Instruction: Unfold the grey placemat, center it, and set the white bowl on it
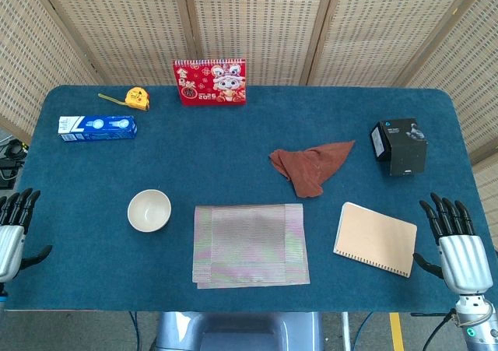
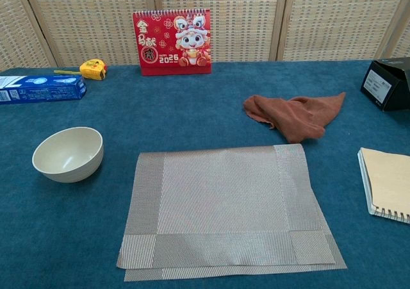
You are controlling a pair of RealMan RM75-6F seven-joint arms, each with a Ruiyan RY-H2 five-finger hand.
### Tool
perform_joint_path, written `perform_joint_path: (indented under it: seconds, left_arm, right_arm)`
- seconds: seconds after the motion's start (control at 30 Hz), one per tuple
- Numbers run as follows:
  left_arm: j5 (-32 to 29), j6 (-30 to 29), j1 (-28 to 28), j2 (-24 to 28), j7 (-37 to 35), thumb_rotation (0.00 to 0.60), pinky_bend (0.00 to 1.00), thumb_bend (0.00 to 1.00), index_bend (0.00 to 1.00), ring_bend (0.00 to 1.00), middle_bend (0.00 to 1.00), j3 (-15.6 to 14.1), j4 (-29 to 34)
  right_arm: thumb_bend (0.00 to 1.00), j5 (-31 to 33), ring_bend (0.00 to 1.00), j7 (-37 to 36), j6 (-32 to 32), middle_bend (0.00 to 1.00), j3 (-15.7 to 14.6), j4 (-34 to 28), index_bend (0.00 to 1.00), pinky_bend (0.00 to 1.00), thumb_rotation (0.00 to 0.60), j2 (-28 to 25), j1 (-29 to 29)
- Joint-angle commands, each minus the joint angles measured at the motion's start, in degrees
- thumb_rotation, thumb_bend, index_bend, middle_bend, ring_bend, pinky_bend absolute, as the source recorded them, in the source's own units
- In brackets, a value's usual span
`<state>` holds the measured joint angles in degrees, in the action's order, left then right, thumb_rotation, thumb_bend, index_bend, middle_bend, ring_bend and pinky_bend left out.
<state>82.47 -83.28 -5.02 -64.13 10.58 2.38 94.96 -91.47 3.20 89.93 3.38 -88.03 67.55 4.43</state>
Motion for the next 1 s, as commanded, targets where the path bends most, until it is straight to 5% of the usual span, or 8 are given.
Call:
perform_joint_path:
  seconds: [0.03,1.0]
  left_arm:
    - [-0.11,0.35,-0.28,0.26,0.86,0.6,0.0,0.18,0.0,0.0,0.0,-0.31,0.64]
    - [1.12,0.38,-0.68,-0.42,0.76,0.6,0.0,0.18,0.0,0.0,0.0,-0.61,0.35]
  right_arm:
    - [0.11,-0.09,0.0,-0.17,0.04,0.0,-0.03,-0.02,0.11,0.0,0.6,-0.06,0.03]
    - [0.11,-0.25,0.0,-0.17,-0.41,0.0,-0.38,-0.11,0.12,0.0,0.6,-0.09,-0.03]
